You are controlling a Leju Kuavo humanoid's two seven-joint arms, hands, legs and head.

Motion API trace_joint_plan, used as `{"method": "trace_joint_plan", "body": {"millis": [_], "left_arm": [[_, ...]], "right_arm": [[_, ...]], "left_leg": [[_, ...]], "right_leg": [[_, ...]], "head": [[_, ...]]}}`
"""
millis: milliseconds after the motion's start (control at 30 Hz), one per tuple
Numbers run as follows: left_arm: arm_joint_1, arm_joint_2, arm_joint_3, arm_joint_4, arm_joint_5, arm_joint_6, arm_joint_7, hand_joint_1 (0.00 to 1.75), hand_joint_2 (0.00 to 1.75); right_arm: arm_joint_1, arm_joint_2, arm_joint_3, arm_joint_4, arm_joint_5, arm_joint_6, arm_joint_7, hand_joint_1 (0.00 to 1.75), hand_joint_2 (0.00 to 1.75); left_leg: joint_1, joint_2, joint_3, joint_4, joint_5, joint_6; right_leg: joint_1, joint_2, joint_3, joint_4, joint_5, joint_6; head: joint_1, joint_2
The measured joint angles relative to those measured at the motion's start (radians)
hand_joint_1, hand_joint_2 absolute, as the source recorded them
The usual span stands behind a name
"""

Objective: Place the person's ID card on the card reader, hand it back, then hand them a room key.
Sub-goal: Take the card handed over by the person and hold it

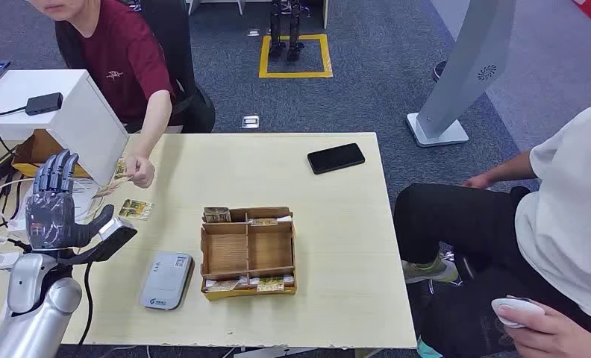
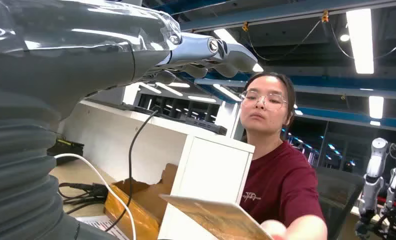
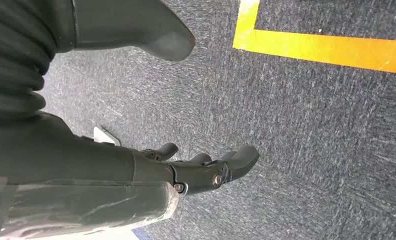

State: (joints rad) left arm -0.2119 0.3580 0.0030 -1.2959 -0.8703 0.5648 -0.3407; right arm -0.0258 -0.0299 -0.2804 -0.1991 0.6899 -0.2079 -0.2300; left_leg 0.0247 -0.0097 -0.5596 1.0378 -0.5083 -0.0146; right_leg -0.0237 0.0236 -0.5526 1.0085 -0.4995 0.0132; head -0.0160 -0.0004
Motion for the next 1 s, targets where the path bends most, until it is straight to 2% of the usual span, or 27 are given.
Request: {"method": "trace_joint_plan", "body": {"millis": [167,300,367,500,1000], "left_arm": [[0.015,-0.001,0.002,0.000,-0.068,0.024,-0.001,0.00,1.75],[0.026,0.000,0.003,0.000,-0.097,0.029,0.014,0.33,1.75],[0.027,0.000,0.003,0.000,-0.086,0.020,0.017,0.33,1.75],[0.028,0.000,0.003,0.000,-0.075,0.012,0.017,1.74,1.75],[0.031,-0.001,0.006,0.000,-0.033,-0.008,0.008,1.75,1.75]], "right_arm": [[0.000,0.006,-0.012,0.001,0.014,0.003,0.007,0.00,1.75],[0.000,0.009,-0.020,0.002,0.022,0.002,0.007,0.00,1.75],[0.000,0.010,-0.021,0.002,0.024,0.002,0.006,0.00,1.75],[0.000,0.010,-0.022,0.002,0.028,0.001,0.005,0.00,1.75],[0.000,0.011,-0.030,0.002,0.043,-0.005,0.004,0.00,1.75]], "left_leg": [[0.000,0.000,0.000,0.000,0.000,0.000],[0.000,0.000,0.000,0.000,0.000,0.000],[0.000,0.000,0.000,0.000,0.000,0.000],[0.000,0.000,0.000,0.000,0.000,0.000],[0.000,0.000,0.000,0.000,0.000,0.000]], "right_leg": [[0.000,0.000,0.000,0.000,0.000,0.000],[0.000,0.000,0.000,0.000,0.000,0.000],[0.000,0.000,0.000,0.000,0.000,0.000],[0.000,0.000,0.000,0.000,0.000,0.000],[0.000,0.000,0.000,0.000,0.000,0.000]], "head": [[0.000,0.000],[0.000,0.000],[0.000,0.000],[0.000,0.000],[0.000,0.000]]}}
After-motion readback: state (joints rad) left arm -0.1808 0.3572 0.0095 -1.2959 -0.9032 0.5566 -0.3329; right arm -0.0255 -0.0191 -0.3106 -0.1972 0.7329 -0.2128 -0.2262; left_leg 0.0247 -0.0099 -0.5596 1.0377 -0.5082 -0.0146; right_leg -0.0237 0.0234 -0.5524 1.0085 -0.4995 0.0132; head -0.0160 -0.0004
